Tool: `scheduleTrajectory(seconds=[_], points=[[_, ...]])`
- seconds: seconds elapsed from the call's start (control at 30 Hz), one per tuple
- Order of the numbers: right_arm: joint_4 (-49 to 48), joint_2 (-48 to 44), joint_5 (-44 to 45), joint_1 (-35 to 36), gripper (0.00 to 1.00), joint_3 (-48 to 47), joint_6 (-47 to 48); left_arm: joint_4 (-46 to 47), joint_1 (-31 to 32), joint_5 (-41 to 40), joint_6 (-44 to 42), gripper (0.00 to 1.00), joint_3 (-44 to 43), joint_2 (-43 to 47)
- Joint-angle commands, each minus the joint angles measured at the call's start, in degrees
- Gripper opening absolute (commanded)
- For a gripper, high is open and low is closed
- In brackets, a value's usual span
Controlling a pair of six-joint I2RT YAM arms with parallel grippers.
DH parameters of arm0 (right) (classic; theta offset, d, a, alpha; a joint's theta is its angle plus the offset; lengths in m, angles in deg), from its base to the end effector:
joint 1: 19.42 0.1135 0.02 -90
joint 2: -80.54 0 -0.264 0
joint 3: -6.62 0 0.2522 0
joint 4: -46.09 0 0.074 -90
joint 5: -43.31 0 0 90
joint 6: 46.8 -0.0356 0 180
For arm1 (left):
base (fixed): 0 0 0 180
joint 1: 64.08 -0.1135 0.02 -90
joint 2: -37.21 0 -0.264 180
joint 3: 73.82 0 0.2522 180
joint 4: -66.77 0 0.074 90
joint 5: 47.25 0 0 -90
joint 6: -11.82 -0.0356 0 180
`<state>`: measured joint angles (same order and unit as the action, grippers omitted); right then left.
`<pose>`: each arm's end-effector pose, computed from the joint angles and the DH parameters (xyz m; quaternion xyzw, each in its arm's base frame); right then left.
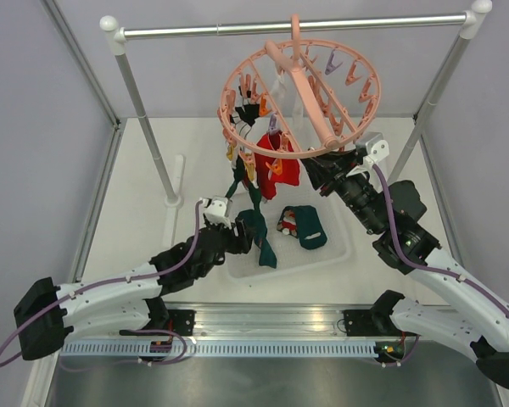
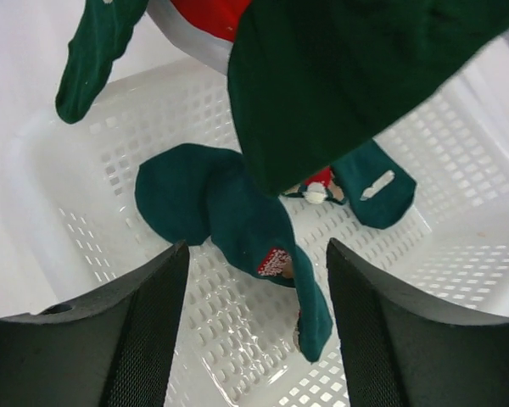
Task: Remove the socks clipped to the hanger
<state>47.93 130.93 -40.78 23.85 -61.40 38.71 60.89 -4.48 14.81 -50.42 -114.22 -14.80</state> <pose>0.1462 0.1326 0.4230 -0.1612 0.5820 0.2940 0.7409 0.1182 -0.1685 0.2391 0.0774 0.7917 -0.2556 0.5495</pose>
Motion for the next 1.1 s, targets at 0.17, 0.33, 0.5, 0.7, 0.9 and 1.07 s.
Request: scheduleTrajectory(seconds=[0.17,0.33,0.5,0.7,0.9,1.07], points=[[-0.73,-0.38,0.33,-0.29,0.06,-2.43,0.19,6.70,-0.09,-2.29,-0.08,0.72,-4.65,-8.28],[-0.73,-0.38,0.33,-0.20,0.06,-2.17,0.10,10.40,-0.09,-1.59,-1.92,0.70,-5.36,-12.05],[-0.73,-0.47,0.24,-0.20,0.06,-2.17,-0.17,11.63,-0.09,-4.39,-3.77,0.60,-7.73,-14.87],[-0.47,-0.64,0.07,-0.20,0.06,-2.25,-0.52,11.37,0.00,-7.39,-6.14,0.27,-11.42,-17.95],[0.32,-1.44,0.41,-0.20,0.10,-1.47,-0.52,9.17,0.26,-5.99,-6.85,0.02,-13.80,-18.48],[0.41,-2.40,0.15,-0.29,0.22,-0.85,-1.48,7.51,0.61,-2.65,-7.20,0.02,-15.29,-18.39]])
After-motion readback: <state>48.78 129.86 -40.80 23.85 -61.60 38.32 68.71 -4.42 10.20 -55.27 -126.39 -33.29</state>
